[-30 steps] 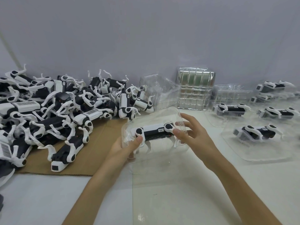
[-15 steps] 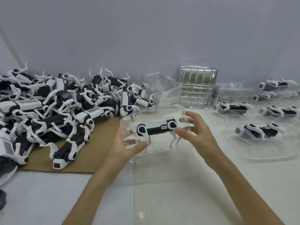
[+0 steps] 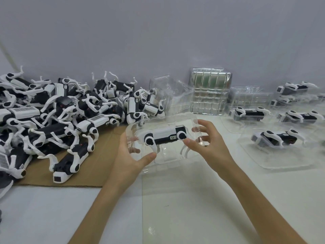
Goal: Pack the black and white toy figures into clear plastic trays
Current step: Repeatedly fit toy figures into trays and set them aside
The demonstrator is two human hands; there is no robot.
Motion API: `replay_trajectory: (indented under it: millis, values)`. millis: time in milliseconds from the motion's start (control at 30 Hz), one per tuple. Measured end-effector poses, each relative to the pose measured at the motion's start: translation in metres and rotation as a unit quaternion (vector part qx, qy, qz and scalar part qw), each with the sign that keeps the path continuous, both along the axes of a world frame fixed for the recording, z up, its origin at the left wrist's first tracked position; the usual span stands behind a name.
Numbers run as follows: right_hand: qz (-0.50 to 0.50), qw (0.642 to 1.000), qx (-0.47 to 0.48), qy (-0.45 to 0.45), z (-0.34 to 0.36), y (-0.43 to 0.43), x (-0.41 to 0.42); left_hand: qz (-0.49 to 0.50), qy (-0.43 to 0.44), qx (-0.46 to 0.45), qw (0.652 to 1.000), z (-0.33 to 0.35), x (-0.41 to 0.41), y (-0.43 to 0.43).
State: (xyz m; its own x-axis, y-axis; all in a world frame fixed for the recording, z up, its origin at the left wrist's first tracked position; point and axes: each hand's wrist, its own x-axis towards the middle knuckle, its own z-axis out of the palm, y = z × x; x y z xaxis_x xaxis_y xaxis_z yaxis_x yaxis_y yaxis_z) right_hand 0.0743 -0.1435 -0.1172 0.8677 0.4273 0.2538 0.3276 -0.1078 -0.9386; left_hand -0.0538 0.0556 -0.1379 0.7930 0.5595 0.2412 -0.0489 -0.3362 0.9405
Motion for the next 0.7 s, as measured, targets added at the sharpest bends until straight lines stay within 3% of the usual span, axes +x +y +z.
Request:
replay_trajectory:
  millis: [200,400,467,533,600,700]
  values:
    - [-0.001,0.999,-0.04,0.0,0.001,0.0,-0.001,0.009,0.001,-0.024,1.0,0.004,-0.001,-0.003]
    - [-0.03,0.992,-0.033,0.122,0.002,-0.004,0.007,-0.059,0.018,-0.149,0.987,0.005,0.0,-0.002]
    - [-0.048,0.987,-0.072,0.135,0.0,-0.007,0.011,-0.072,0.046,-0.171,0.982,0.005,-0.001,-0.001]
    - [-0.066,0.985,-0.134,0.087,-0.003,-0.007,0.011,-0.06,0.067,-0.155,0.984,0.005,-0.002,-0.004]
    - [-0.087,0.981,-0.167,-0.057,0.002,-0.005,0.001,-0.034,0.071,-0.114,0.99,0.005,-0.002,-0.006]
    - [0.032,0.96,-0.129,-0.245,0.009,0.004,-0.022,-0.002,0.07,-0.07,0.995,0.005,-0.001,-0.009]
